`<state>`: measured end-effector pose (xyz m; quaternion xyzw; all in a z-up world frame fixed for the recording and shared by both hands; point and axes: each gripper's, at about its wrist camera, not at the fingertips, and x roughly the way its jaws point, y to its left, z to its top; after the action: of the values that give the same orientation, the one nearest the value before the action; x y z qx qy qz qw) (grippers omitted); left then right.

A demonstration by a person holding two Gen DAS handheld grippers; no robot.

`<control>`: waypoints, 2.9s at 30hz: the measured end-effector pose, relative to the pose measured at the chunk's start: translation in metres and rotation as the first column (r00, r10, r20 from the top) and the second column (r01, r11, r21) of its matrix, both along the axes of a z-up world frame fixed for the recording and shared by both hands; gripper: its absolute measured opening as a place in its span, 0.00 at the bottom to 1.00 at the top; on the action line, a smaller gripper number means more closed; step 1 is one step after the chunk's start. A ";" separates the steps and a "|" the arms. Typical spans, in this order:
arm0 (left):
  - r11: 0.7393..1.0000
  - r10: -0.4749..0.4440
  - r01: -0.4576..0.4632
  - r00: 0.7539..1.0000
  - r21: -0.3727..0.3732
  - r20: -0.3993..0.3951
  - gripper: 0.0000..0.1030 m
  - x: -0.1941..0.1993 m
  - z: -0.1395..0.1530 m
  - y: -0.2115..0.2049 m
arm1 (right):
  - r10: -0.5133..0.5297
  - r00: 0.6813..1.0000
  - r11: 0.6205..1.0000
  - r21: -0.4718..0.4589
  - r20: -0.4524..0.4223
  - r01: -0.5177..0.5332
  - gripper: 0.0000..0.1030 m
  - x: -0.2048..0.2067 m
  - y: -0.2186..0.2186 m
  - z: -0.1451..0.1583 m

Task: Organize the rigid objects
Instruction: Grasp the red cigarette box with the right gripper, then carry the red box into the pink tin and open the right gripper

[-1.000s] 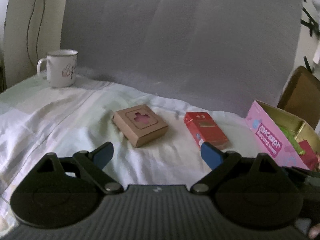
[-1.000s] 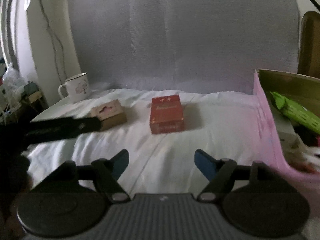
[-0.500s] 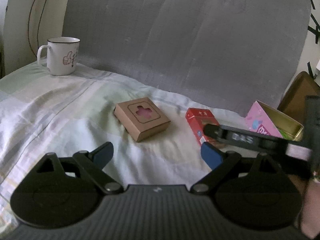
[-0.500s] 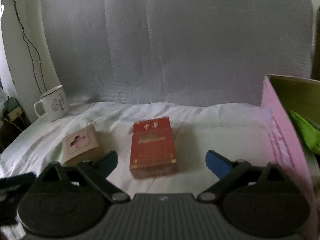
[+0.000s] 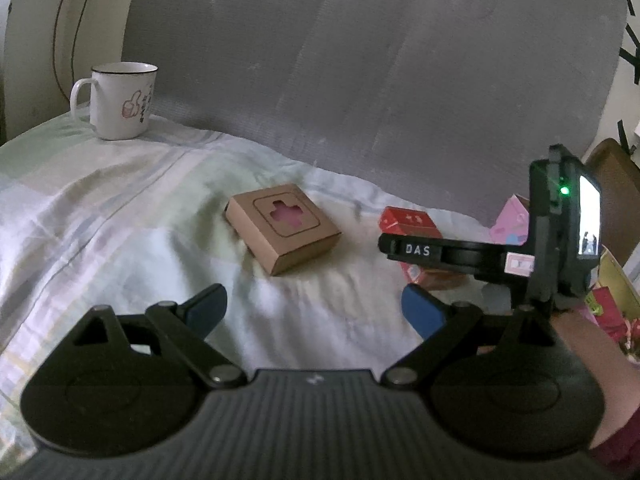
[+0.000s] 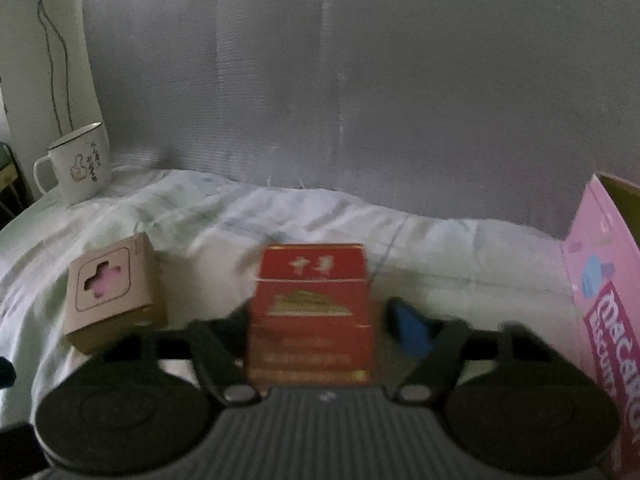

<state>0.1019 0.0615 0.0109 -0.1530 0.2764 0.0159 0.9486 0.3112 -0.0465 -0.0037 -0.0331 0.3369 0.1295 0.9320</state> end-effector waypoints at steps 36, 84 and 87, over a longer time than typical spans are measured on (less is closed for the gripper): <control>0.909 -0.386 0.383 0.922 -0.161 0.016 0.92 -0.003 -0.010 -0.028 | 0.161 0.986 0.987 -0.009 0.054 -0.160 0.55 -0.252 -0.069 0.012; 0.821 -0.539 0.512 0.841 0.251 0.047 0.81 0.047 0.061 -0.240 | -0.323 0.887 0.935 0.258 0.331 0.245 0.69 -0.186 -0.252 0.040; 0.833 -0.501 0.468 0.864 0.294 0.043 0.81 0.033 0.065 -0.237 | -0.336 0.873 0.929 0.280 0.353 0.244 0.69 -0.195 -0.251 0.046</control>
<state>0.1349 -0.1752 0.0756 0.0541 0.2446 -0.1961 0.9481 0.1165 -0.2977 0.0420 0.0990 0.1259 0.0156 0.9870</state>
